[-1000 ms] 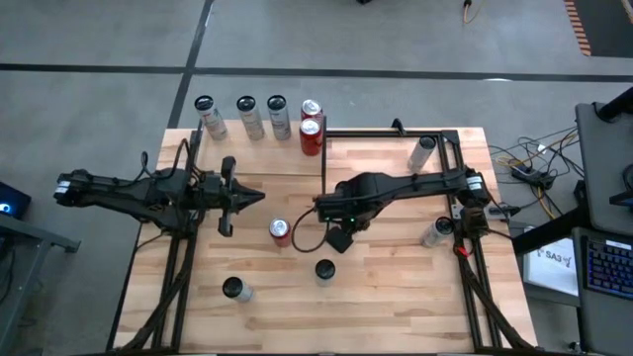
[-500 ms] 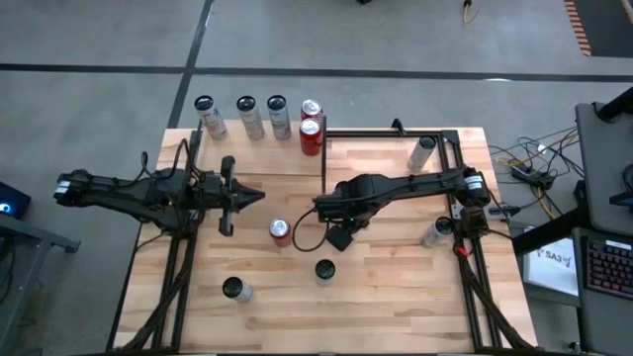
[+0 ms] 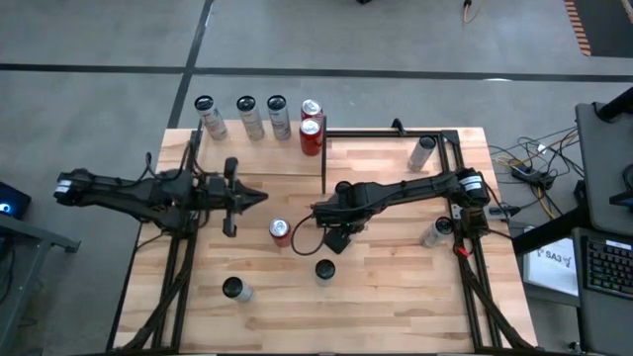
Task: Place canned beverage on shelf
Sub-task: Put the bottom white yellow soda can on the shelf aligned with the other white yellow soda can
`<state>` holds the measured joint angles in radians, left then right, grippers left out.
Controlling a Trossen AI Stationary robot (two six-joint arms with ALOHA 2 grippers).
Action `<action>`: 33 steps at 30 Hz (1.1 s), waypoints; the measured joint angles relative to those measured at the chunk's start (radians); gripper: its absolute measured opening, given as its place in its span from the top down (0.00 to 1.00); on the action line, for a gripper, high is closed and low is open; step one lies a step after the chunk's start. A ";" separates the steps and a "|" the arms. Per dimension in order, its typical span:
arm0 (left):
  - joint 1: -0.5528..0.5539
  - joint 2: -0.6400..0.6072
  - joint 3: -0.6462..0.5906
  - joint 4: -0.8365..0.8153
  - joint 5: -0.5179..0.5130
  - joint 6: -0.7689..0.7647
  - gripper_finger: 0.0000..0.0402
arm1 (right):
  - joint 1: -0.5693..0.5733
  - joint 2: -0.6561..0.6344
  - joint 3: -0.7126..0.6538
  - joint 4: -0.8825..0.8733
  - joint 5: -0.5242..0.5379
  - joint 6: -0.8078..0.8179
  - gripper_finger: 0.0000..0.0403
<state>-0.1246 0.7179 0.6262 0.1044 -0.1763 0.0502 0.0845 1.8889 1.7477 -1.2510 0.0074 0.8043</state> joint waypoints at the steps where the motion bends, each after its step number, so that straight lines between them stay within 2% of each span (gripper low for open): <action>1: 0.000 0.007 0.000 0.001 0.000 -0.004 1.00 | 0.000 0.000 0.004 -0.002 0.000 -0.006 0.39; 6: 0.000 0.058 0.000 0.055 -0.002 -0.020 1.00 | 0.000 0.000 0.057 -0.045 0.000 -0.074 0.41; 9: -0.001 0.086 0.000 0.104 -0.053 -0.034 1.00 | 0.000 -0.001 0.128 -0.126 -0.005 -0.139 0.41; 15: -0.002 0.147 0.000 0.121 -0.280 -0.070 1.00 | 0.000 -0.003 0.328 -0.261 0.050 -0.191 0.41; 17: -0.009 0.176 0.000 0.120 -0.383 -0.091 1.00 | 0.000 -0.003 0.398 -0.286 0.067 -0.214 0.41; 19: -0.021 0.197 0.000 0.115 -0.444 -0.093 1.00 | 0.000 -0.003 0.467 -0.289 0.095 -0.240 0.41; 24: -0.048 0.220 0.041 0.111 -0.405 -0.033 1.00 | -0.003 -0.006 0.598 -0.228 0.199 -0.358 0.41; 28: -0.087 0.246 0.106 0.080 -0.383 0.040 1.00 | -0.026 -0.011 0.604 -0.064 0.188 -0.503 0.41; 33: -0.122 0.290 0.205 -0.066 -0.416 0.095 1.00 | -0.058 0.006 0.604 0.079 0.166 -0.625 0.41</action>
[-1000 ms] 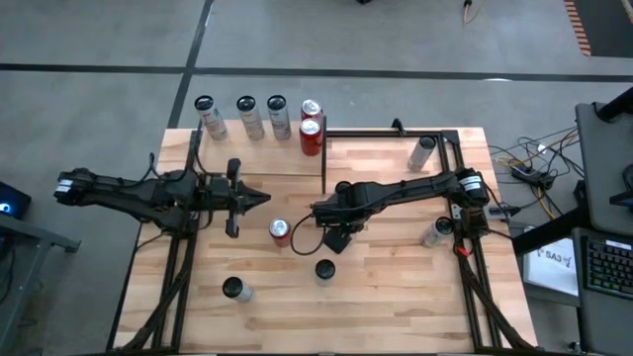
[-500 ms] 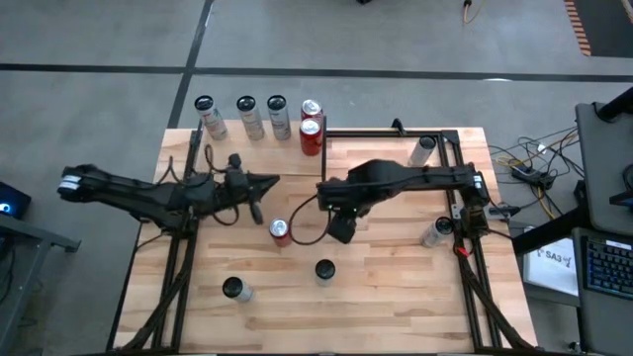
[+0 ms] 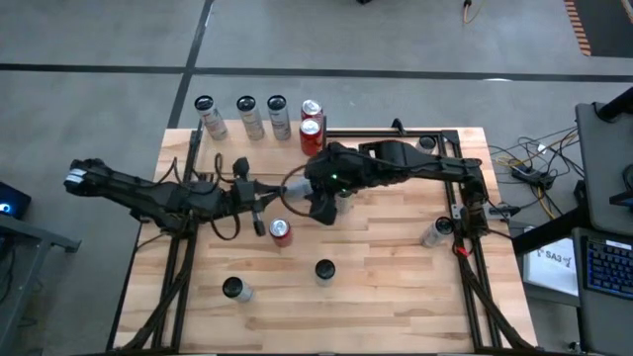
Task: Place canned beverage on shelf
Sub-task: Put the bottom white yellow soda can on the shelf aligned with the other white yellow soda can
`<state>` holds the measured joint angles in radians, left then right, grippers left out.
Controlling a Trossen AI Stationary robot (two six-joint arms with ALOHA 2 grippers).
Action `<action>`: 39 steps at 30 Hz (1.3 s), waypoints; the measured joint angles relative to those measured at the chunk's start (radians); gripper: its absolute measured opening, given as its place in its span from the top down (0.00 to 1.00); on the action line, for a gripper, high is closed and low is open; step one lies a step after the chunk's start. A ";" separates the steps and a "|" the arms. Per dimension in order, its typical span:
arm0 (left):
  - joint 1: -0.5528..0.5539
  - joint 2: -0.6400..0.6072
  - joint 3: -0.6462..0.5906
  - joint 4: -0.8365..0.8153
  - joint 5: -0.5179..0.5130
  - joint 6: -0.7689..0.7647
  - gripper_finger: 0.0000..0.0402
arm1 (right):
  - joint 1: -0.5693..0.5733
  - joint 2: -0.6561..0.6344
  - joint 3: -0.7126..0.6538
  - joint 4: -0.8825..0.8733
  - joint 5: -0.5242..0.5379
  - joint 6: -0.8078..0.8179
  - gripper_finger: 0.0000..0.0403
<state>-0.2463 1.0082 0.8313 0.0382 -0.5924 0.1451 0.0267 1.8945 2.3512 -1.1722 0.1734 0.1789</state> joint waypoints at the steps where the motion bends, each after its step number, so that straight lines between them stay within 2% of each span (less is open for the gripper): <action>1: -0.004 0.010 0.021 -0.031 -0.011 0.005 1.00 | -0.006 0.003 0.000 0.022 0.000 -0.016 0.41; 8: -0.013 0.063 0.124 -0.194 -0.040 -0.009 0.98 | -0.033 0.026 -0.001 0.096 0.005 -0.059 0.41; 14: -0.013 0.058 0.167 -0.291 -0.078 -0.003 0.85 | -0.044 0.050 -0.001 0.097 0.002 -0.060 0.41; 18: -0.013 0.058 0.171 -0.400 -0.078 -0.016 0.69 | -0.046 0.055 -0.001 0.105 0.002 -0.045 0.41; 22: -0.015 0.068 0.169 -0.448 -0.088 -0.022 0.47 | -0.050 0.055 -0.001 0.109 0.001 -0.022 0.41; 26: -0.015 0.091 0.169 -0.453 -0.220 0.014 0.26 | -0.055 0.055 -0.001 0.113 0.004 -0.022 0.41; 29: -0.013 0.115 0.169 -0.454 -0.247 0.018 0.16 | -0.055 0.055 -0.001 0.117 0.006 -0.021 0.41; 33: -0.015 0.165 0.168 -0.449 -0.252 0.008 0.11 | -0.054 0.055 -0.001 0.127 0.002 -0.019 0.41; 39: -0.014 0.224 0.168 -0.432 -0.359 -0.024 0.14 | -0.054 0.055 -0.001 0.135 0.002 -0.019 0.41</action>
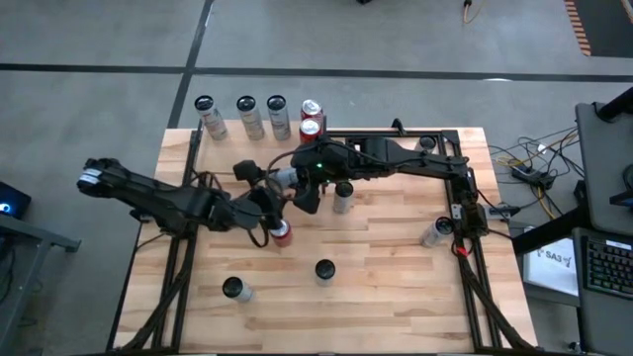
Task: Place canned beverage on shelf
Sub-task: Put the bottom white yellow soda can on the shelf aligned with the other white yellow soda can
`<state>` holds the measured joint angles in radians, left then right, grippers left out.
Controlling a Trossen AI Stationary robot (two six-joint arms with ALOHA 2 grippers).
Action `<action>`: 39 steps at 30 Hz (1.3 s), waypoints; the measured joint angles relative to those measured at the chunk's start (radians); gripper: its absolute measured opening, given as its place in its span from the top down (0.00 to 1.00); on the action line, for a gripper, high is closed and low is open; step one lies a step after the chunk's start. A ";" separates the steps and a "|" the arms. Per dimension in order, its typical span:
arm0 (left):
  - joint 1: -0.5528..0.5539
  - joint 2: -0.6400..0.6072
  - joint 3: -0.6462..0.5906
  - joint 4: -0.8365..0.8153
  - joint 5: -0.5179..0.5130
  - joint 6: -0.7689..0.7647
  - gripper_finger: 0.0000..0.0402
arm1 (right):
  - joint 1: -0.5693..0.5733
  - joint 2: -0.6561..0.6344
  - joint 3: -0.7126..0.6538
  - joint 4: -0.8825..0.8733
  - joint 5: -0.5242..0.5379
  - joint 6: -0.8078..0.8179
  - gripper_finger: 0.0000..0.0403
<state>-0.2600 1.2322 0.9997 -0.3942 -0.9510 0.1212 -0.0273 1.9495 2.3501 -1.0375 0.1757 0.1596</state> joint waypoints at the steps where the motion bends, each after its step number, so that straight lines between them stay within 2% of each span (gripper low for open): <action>1: 0.000 0.005 0.000 0.000 -0.009 -0.009 0.15 | 0.000 0.000 0.000 0.003 0.000 0.001 0.41; 12: -0.002 0.025 -0.001 0.009 -0.074 -0.061 0.42 | -0.001 0.000 0.000 0.002 -0.037 0.016 0.41; 16: -0.001 0.024 -0.002 0.021 -0.077 -0.056 0.43 | -0.001 0.000 0.000 0.001 -0.040 0.012 0.40; 23: -0.005 -0.004 -0.007 0.043 -0.067 -0.035 0.43 | 0.001 -0.007 0.001 0.017 -0.058 0.009 0.15; 26: -0.004 -0.029 -0.019 0.054 -0.045 -0.027 0.43 | 0.001 -0.017 0.001 0.015 -0.061 0.003 0.10; 30: -0.004 -0.089 -0.058 0.101 0.032 -0.022 0.43 | 0.001 -0.052 0.001 0.010 -0.060 -0.021 0.09; 33: -0.004 -0.146 -0.126 0.213 0.119 0.014 0.43 | 0.004 -0.083 0.002 0.012 -0.081 -0.052 0.09; 39: -0.005 -0.276 -0.288 0.475 0.427 0.096 0.43 | 0.005 -0.125 0.002 0.038 -0.244 -0.161 0.09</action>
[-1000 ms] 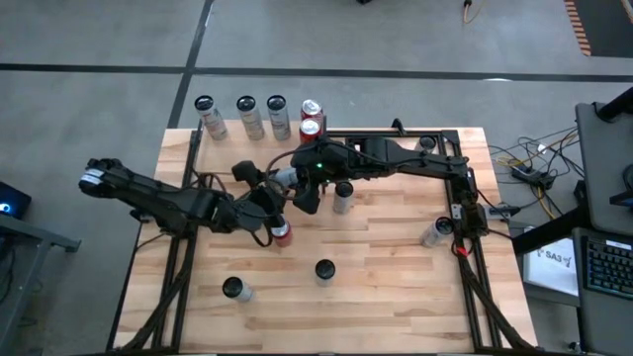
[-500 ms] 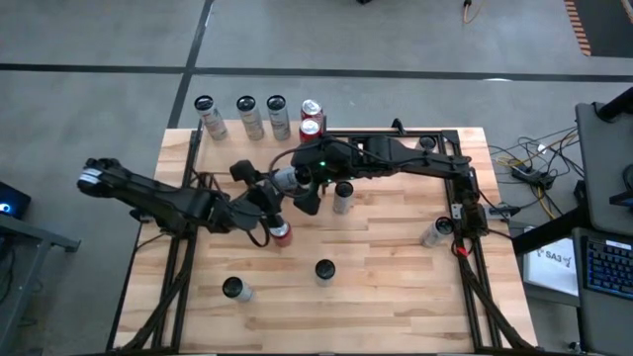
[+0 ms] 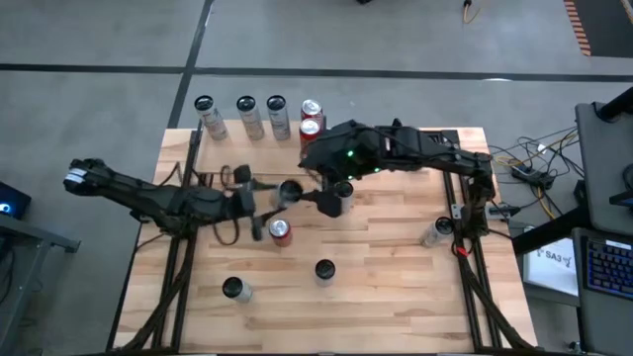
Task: Place canned beverage on shelf
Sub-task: Put the bottom white yellow soda can on the shelf aligned with the other white yellow soda can
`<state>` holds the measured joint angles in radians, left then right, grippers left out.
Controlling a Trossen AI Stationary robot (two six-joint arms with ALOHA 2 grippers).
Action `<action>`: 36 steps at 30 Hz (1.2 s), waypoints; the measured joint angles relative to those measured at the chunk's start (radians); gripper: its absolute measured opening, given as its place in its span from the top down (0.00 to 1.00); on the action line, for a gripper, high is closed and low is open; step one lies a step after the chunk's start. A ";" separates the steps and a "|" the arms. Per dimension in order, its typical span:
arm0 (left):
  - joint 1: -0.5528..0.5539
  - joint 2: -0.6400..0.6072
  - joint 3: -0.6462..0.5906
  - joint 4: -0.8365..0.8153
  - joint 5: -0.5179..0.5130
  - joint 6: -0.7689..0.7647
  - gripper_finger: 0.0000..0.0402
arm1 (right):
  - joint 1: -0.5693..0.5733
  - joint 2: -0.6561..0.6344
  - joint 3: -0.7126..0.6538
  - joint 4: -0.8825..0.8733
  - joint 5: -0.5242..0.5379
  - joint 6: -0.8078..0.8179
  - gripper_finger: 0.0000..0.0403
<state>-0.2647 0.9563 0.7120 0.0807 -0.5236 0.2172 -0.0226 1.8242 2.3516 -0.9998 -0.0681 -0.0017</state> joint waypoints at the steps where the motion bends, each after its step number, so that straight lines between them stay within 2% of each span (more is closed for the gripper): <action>1: -0.001 -0.019 -0.024 0.035 0.037 0.004 0.43 | -0.002 -0.005 0.000 0.010 -0.050 -0.020 0.09; 4: -0.001 -0.079 -0.088 0.110 0.150 0.010 0.43 | -0.001 -0.012 0.001 0.036 -0.137 -0.055 0.09; 7: 0.001 -0.135 -0.140 0.183 0.272 0.010 0.43 | 0.003 -0.013 0.001 0.032 -0.154 -0.083 0.09; 12: 0.000 -0.201 -0.190 0.234 0.355 0.009 0.43 | -0.001 -0.006 -0.020 0.066 -0.149 -0.115 0.09; 17: 0.000 -0.234 -0.215 0.235 0.358 0.010 0.43 | 0.007 0.010 -0.107 0.131 -0.153 -0.117 0.09; 26: 0.000 -0.270 -0.242 0.228 0.354 0.007 0.43 | 0.020 0.005 -0.302 0.429 -0.175 -0.119 0.09; 36: 0.000 -0.274 -0.242 0.210 0.349 0.006 0.43 | 0.028 0.008 -0.404 0.696 -0.180 -0.144 0.09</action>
<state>-0.2647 0.6819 0.4698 0.2909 -0.1745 0.2234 0.0051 1.8324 1.9472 -0.3038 -0.2481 -0.1462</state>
